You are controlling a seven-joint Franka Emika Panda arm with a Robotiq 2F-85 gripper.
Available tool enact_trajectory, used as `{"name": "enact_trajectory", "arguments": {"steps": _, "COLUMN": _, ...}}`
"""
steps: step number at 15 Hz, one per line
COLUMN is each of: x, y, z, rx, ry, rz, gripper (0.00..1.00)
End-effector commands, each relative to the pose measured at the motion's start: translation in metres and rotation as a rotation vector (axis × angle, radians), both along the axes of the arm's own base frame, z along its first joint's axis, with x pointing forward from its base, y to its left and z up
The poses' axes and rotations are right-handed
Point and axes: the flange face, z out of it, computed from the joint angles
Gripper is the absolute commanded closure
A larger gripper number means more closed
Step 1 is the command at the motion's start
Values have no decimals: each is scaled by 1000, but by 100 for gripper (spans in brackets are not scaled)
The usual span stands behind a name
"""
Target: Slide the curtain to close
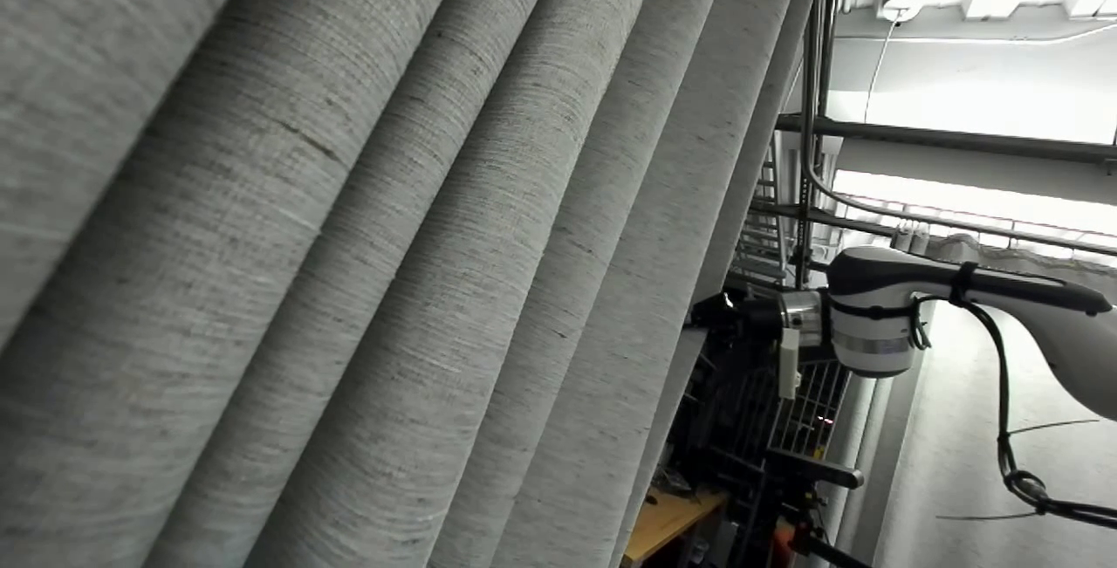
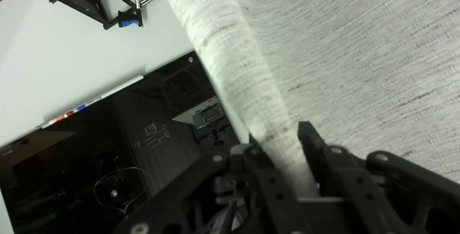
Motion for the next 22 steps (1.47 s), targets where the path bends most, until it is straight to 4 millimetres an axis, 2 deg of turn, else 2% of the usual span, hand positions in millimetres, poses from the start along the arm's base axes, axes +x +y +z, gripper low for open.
{"name": "enact_trajectory", "arguments": {"steps": 1, "x": -6, "y": 2, "z": -5, "rx": -17, "ry": 31, "rz": -10, "gripper": 38}}
{"name": "enact_trajectory", "arguments": {"steps": 6, "x": -8, "y": 10, "z": -8, "rx": -30, "ry": 59, "rz": -19, "gripper": 1}}
{"name": "enact_trajectory", "arguments": {"steps": 15, "x": -6, "y": 53, "z": -10, "rx": -66, "ry": 157, "rz": -45, "gripper": 0}}
{"name": "enact_trajectory", "arguments": {"steps": 22, "x": -28, "y": 108, "z": -18, "rx": -129, "ry": 263, "rz": -50, "gripper": 0}}
